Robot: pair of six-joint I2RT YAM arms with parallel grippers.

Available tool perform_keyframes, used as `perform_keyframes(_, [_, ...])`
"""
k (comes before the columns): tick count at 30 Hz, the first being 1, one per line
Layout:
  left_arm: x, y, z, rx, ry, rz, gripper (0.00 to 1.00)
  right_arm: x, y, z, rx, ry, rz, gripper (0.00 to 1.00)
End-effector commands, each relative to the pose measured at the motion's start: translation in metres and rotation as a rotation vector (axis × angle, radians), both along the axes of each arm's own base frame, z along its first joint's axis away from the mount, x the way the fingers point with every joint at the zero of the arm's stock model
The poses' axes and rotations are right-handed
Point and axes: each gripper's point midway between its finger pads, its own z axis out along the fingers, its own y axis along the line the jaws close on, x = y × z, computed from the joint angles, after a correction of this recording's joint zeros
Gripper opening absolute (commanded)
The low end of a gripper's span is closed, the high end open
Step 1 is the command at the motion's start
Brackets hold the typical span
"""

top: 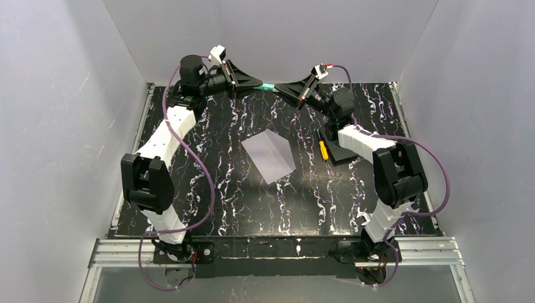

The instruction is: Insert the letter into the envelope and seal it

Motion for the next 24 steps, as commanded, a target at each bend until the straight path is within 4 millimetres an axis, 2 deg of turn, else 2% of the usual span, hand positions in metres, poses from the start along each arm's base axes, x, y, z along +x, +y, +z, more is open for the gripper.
perform_keyframes(1, [0.002,0.014,0.011,-0.014,0.000,0.005,0.00,-0.004,-0.005,0.021,-0.007,-0.090,-0.004,0.01])
perform_keyframes(5, [0.015,0.046,-0.002,-0.010,0.041,0.090,0.00,0.011,-0.035,0.007,-0.034,-0.079,-0.081,0.01])
perform_keyframes(9, [0.017,0.068,-0.010,-0.003,0.048,0.131,0.00,0.021,-0.062,0.002,-0.066,-0.090,-0.132,0.01])
perform_keyframes(16, [0.022,0.082,-0.021,-0.029,0.084,0.173,0.00,0.017,-0.074,-0.011,-0.057,-0.089,-0.146,0.01])
perform_keyframes(20, [0.025,0.085,-0.020,-0.074,0.091,0.184,0.00,0.013,-0.082,-0.020,-0.019,-0.077,-0.155,0.01])
perform_keyframes(23, [0.025,0.085,-0.018,-0.079,0.075,0.170,0.00,0.013,-0.080,-0.023,-0.044,-0.090,-0.139,0.01])
perform_keyframes(24, [0.023,0.084,-0.017,-0.076,0.064,0.167,0.00,0.016,-0.076,-0.032,-0.098,-0.061,-0.131,0.01])
